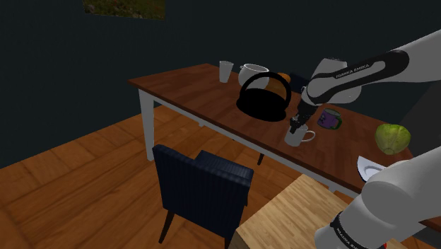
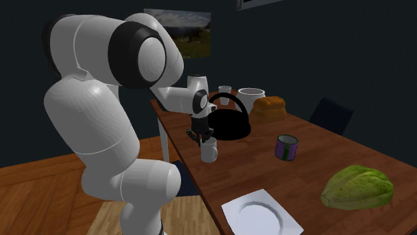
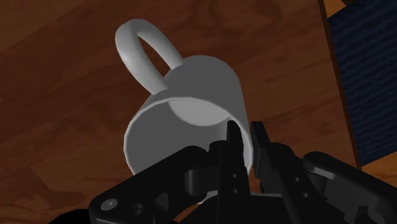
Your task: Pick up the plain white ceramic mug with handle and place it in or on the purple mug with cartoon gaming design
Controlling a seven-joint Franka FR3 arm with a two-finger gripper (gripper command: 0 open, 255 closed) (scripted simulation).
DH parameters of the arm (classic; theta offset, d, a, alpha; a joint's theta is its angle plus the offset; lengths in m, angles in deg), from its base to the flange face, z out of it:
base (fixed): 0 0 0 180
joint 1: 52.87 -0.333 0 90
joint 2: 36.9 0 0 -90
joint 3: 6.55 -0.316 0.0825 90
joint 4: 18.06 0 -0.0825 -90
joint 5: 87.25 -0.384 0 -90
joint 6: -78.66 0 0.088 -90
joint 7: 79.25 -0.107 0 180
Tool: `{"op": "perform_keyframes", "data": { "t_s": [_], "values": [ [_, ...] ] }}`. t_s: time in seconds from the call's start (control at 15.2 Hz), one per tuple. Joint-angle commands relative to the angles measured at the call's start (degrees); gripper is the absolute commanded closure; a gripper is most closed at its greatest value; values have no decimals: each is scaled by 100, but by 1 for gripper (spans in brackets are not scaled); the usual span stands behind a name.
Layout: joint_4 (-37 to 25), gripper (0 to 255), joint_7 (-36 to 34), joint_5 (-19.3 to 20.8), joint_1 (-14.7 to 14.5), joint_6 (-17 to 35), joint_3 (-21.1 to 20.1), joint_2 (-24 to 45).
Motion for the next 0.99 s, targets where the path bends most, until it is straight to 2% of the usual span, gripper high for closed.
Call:
{"op": "perform_keyframes", "data": {
  "t_s": [0.0,0.2,0.92],
  "values": [
    [0,255,0,0,0,0,0,0],
    [0,255,0,0,0,1,0,0],
    [-483,255,-48,14,23,-1008,-127,-530]
  ]
}}
